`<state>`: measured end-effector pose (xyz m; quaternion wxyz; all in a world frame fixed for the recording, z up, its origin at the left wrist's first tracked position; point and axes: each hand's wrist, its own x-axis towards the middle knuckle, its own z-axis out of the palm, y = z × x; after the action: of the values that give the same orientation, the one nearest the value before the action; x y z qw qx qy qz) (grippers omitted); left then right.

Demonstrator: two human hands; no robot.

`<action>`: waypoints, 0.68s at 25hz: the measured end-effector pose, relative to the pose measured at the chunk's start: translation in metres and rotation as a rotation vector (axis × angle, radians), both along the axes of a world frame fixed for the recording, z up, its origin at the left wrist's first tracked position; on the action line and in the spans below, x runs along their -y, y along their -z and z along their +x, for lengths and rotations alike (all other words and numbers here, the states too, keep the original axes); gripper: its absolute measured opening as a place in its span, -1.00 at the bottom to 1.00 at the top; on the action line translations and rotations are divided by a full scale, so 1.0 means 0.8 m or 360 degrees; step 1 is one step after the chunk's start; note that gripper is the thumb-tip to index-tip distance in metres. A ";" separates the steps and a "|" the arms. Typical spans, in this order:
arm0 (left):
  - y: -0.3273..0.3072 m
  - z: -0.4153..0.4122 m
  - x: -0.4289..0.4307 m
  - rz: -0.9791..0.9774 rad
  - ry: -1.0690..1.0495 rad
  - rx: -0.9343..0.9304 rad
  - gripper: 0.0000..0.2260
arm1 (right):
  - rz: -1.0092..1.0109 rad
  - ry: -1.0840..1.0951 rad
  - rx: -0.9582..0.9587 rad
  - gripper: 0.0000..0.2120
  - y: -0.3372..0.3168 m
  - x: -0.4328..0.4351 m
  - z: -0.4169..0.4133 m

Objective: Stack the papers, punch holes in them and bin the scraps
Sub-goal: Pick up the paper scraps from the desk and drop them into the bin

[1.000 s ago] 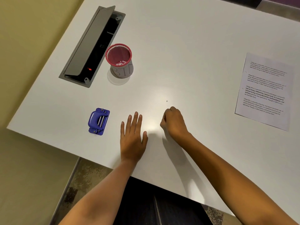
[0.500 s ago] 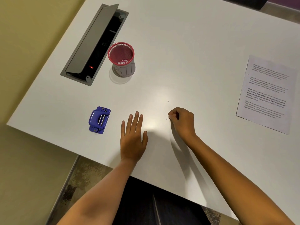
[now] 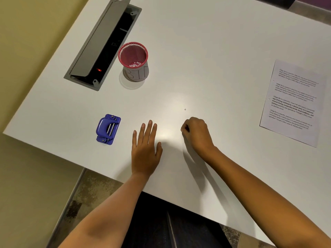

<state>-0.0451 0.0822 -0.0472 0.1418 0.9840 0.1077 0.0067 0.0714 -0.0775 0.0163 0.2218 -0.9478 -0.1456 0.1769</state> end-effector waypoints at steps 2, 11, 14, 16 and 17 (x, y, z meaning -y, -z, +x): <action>0.000 0.000 0.000 -0.0003 -0.0003 -0.0002 -0.46 | -0.0094 -0.0061 0.0022 -0.85 -0.001 -0.001 -0.003; 0.000 0.000 0.000 -0.0038 -0.0021 -0.0005 -0.46 | -0.0107 -0.0034 -0.0204 -0.76 -0.002 -0.007 0.001; -0.001 -0.001 0.001 -0.0050 -0.0017 0.0005 -0.46 | 0.0255 0.0428 -0.0472 -0.71 -0.007 0.002 0.017; -0.002 -0.001 0.000 -0.0053 -0.0013 0.0004 -0.45 | 0.0540 0.0758 -0.0629 -0.65 -0.008 0.017 0.023; -0.002 0.000 0.000 -0.0052 -0.0010 0.0004 -0.45 | 0.0648 0.0892 -0.0709 -0.65 -0.006 0.025 0.023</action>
<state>-0.0453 0.0822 -0.0454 0.1579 0.9812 0.1106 0.0066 0.0902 -0.0976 0.0212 0.4704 -0.8261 0.1379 0.2781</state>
